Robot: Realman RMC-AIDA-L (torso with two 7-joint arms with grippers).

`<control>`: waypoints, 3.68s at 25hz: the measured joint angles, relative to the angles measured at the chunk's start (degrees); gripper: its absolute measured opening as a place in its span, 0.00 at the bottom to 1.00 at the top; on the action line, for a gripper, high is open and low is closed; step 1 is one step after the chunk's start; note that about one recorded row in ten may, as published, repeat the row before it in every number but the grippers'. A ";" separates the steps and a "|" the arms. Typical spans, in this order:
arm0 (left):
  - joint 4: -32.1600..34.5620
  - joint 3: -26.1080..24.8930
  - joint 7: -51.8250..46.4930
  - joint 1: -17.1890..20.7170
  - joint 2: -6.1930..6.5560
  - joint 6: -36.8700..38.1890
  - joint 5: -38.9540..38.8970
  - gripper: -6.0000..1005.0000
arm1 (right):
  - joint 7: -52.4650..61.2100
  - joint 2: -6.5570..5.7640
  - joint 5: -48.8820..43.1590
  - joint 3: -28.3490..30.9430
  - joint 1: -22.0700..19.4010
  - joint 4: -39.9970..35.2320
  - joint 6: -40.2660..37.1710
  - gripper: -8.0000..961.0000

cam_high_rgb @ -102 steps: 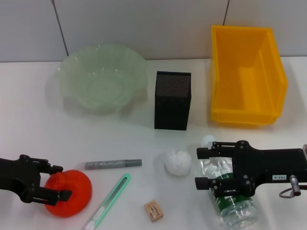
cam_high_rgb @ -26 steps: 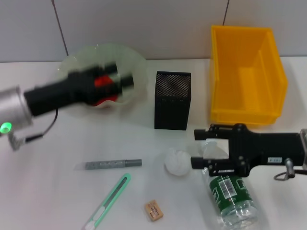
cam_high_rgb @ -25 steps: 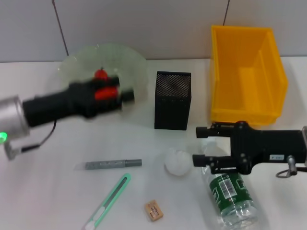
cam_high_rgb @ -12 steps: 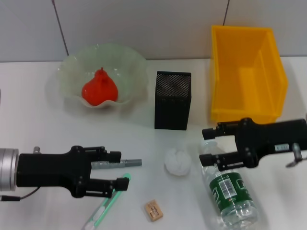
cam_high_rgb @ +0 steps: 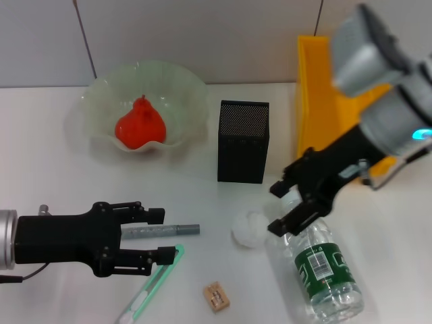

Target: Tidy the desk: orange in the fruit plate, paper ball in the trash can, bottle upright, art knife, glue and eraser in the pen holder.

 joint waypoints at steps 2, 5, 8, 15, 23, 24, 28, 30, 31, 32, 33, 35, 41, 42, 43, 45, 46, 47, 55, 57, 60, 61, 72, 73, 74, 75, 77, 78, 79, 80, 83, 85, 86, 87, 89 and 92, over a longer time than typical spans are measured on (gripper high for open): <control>-0.03 -0.42 0.38 0.08 -0.01 0.03 0.08 0.81 | 0.11 1.38 -3.80 -1.05 2.59 -1.87 1.99 0.79; -0.22 -0.85 1.26 0.40 -0.11 0.05 -0.11 0.81 | 0.11 3.12 -7.86 -3.39 4.85 -4.19 6.28 0.79; -0.27 -1.65 1.68 0.55 -0.26 0.05 -0.10 0.81 | 0.10 3.72 -8.39 -7.19 5.51 -5.79 10.30 0.79; -0.43 -2.07 1.85 0.70 -0.41 0.06 -0.06 0.81 | 0.18 4.01 -6.34 -12.70 5.39 -8.90 16.74 0.79; -0.43 -2.04 1.48 0.86 -0.21 0.10 -0.06 0.81 | -0.50 4.12 -4.40 -15.25 4.94 -11.85 20.62 0.79; -0.43 -2.04 1.48 0.86 -0.21 0.10 -0.06 0.81 | -0.57 4.13 -4.16 -16.03 4.82 -12.15 21.38 0.79; -0.43 -2.04 1.65 0.88 -0.21 0.09 -0.06 0.81 | -0.71 4.19 -3.37 -17.97 4.66 -13.06 23.35 0.79; -0.43 -2.03 1.73 0.88 -0.21 0.07 -0.03 0.81 | -0.82 4.20 -2.67 -18.84 4.66 -13.65 24.24 0.79; -0.43 -2.03 1.74 0.87 -0.20 0.06 0.01 0.81 | -0.86 4.20 -2.53 -18.98 4.64 -13.75 24.44 0.79; -0.43 -2.03 1.74 0.88 -0.18 0.05 0.06 0.81 | -0.90 4.21 -2.37 -19.03 4.59 -14.13 24.96 0.79; -0.43 -2.03 1.75 0.88 -0.17 0.04 0.09 0.81 | -0.90 4.21 -2.37 -19.03 4.59 -14.13 24.96 0.79; -0.43 -2.03 1.80 0.88 -0.17 0.03 0.09 0.81 | -0.95 4.21 -2.17 -19.05 4.56 -14.70 25.32 0.79; -0.43 -2.03 1.83 0.99 -0.18 0.01 -0.01 0.81 | -1.00 4.21 -1.58 -18.94 3.99 -14.33 25.46 0.74; -0.43 -2.03 1.79 1.04 -0.17 0.03 -0.02 0.81 | -0.68 4.19 -1.03 -18.60 3.35 -13.01 24.58 0.72; -0.43 -2.03 1.78 1.05 -0.15 0.04 -0.03 0.81 | -0.68 4.19 -1.03 -18.60 3.35 -13.01 24.58 0.69; -0.43 -2.03 1.78 1.05 -0.15 0.04 -0.03 0.81 | -0.34 4.07 -0.64 -17.85 2.54 -11.14 23.12 0.63; -0.43 -2.03 1.75 1.09 -0.14 0.06 -0.08 0.81 | -0.23 4.03 -0.56 -17.15 2.03 -9.93 22.12 0.61; -0.43 -2.03 1.70 1.13 -0.13 0.07 -0.14 0.81 | -0.11 3.93 -0.53 -14.69 0.56 -6.77 19.72 0.58; -0.42 -2.04 1.64 1.14 -0.29 -0.01 -0.14 0.81 | -2.85 3.21 7.85 5.15 -7.56 6.24 9.19 0.60; -0.43 -2.03 1.63 1.14 -0.31 -0.02 -0.11 0.81 | -3.42 3.03 9.76 8.42 -8.56 6.76 8.73 0.60; -0.48 -2.03 1.60 1.14 -0.40 -0.10 -0.07 0.81 | -4.75 2.69 13.83 17.56 -11.00 7.33 9.66 0.61; -0.50 -2.04 1.60 1.14 -0.42 -0.11 -0.08 0.81 | -5.19 2.67 14.59 20.34 -11.55 7.31 10.54 0.61; -0.52 -2.04 1.86 0.75 -0.87 -0.06 -0.03 0.81 | -4.92 2.84 11.60 23.26 -12.85 -0.29 34.17 0.63; -0.51 -2.04 1.86 0.75 -0.89 -0.04 -0.03 0.81 | -4.92 2.84 11.60 23.26 -12.85 -0.29 34.17 0.63; -0.51 -2.04 1.86 0.75 -0.89 -0.04 -0.03 0.81 | -4.44 2.84 11.21 22.73 -12.74 -1.03 35.76 0.64; -0.46 -2.04 1.85 0.78 -0.90 -0.04 -0.08 0.81 | -4.03 2.75 10.52 22.46 -12.44 -2.02 37.21 0.64; -0.37 -2.05 1.70 0.86 -0.90 -0.04 -0.19 0.81 | -3.94 2.64 9.80 22.39 -12.12 -2.61 37.55 0.64; -0.36 -2.11 1.67 0.87 -0.90 -0.03 -0.21 0.81 | -3.94 2.64 9.80 22.39 -12.12 -2.61 37.55 0.64; -0.36 -2.11 1.67 0.87 -0.90 -0.03 -0.21 0.81 | -3.91 2.62 9.54 22.37 -12.01 -2.74 37.59 0.65; -0.36 -2.23 1.64 0.87 -0.91 -0.02 -0.21 0.81 | -3.87 2.58 9.46 22.38 -11.93 -2.81 37.78 0.65; -0.36 -2.23 1.64 0.87 -0.91 -0.02 -0.21 0.81 | -3.85 2.57 9.58 22.53 -11.93 -2.82 38.27 0.67; -0.45 -2.70 1.49 0.88 -0.98 0.12 -0.20 0.81 | -3.84 2.58 9.64 22.52 -11.97 -2.82 39.04 0.71; -0.45 -2.70 1.49 0.88 -0.98 0.12 -0.20 0.81 | -3.84 2.58 9.64 22.52 -11.97 -2.82 39.04 0.73; -0.45 -2.70 1.49 0.88 -0.98 0.12 -0.20 0.81 | -3.83 2.63 9.64 22.50 -12.00 -2.82 39.28 0.75; -0.41 -2.71 1.46 0.91 -0.99 0.17 -0.20 0.81 | -3.83 2.63 9.64 22.50 -12.04 -2.82 39.32 0.79; -0.30 -2.73 1.44 0.96 -0.99 0.21 -0.20 0.81 | -3.82 2.63 9.77 22.58 -12.18 -2.77 39.73 0.84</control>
